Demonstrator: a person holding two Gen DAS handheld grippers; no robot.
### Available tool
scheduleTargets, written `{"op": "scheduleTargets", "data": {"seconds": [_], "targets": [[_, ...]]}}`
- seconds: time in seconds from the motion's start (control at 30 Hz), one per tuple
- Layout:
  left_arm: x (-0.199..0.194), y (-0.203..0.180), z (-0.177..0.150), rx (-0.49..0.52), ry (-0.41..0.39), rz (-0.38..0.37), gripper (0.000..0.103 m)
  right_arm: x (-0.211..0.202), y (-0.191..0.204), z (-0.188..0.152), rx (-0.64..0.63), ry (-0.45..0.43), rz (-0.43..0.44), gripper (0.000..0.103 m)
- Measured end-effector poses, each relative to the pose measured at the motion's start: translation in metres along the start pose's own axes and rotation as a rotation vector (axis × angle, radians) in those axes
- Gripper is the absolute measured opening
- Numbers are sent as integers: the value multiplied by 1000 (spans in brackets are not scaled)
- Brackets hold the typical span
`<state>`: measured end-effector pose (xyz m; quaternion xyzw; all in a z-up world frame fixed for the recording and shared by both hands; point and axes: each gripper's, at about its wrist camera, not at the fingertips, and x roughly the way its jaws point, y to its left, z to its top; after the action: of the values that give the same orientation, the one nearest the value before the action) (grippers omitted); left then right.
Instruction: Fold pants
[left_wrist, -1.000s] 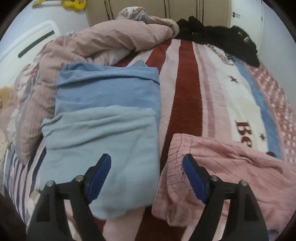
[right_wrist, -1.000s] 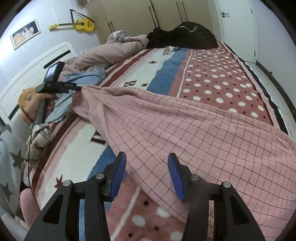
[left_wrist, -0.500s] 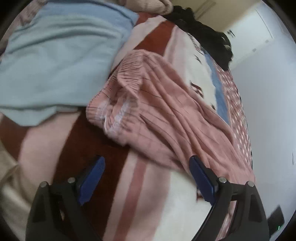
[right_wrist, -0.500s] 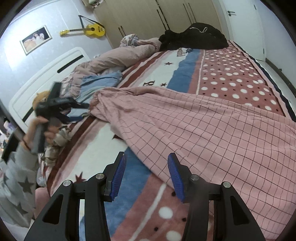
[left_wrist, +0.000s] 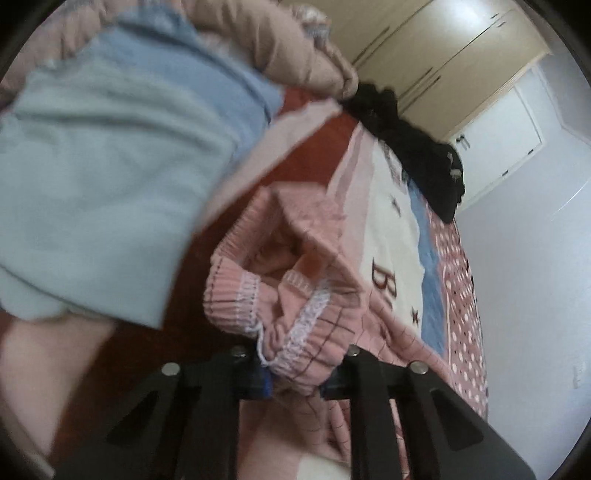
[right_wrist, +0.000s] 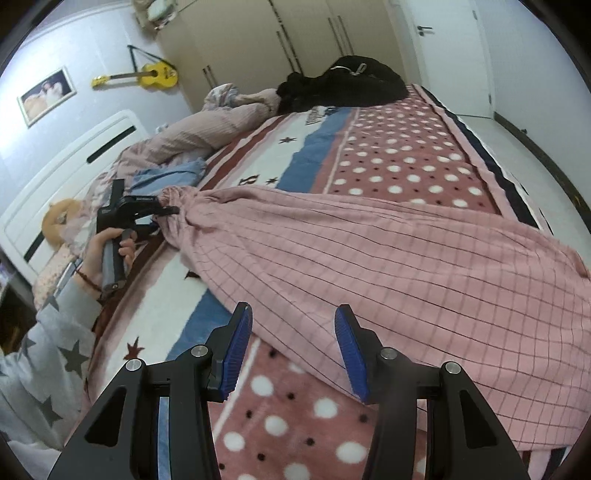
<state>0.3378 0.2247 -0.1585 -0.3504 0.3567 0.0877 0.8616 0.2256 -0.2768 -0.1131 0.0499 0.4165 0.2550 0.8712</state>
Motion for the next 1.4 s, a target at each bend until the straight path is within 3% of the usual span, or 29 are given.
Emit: {"op": "scheduleTargets", "data": {"seconds": [0.17,0.27,0.47,0.6,0.77,0.87,0.93,1.13,1.23,1.27,1.4], "targets": [[-32,25,31,-111,-61,-28,10,4,-3,-5,7,21,-2,43],[-48,34,39,-82,-100,37,9,8,-1,-9,1,31,-4,43],[-76,66,42,-75,-121,90,9,8,3,-9,2,29,6,43],[-100,73,50,-17,-190,188,9,8,8,-9,-9,30,9,43],[-126,66,61,16,-237,159,8,11,12,-8,-14,32,15,43],[-153,46,64,64,-299,132,8,12,12,-9,-8,32,23,43],[-166,20,57,150,-326,123,8,12,12,-10,-8,32,26,43],[-172,-84,9,438,-261,-39,8,9,10,-8,-6,21,25,43],[-155,-138,-36,576,-183,-123,8,2,9,-8,2,6,29,43],[-140,-159,-61,632,-122,-173,8,-2,8,-8,0,0,26,43],[-91,-200,-135,756,53,-242,8,-14,3,-11,6,-14,9,43]]}}
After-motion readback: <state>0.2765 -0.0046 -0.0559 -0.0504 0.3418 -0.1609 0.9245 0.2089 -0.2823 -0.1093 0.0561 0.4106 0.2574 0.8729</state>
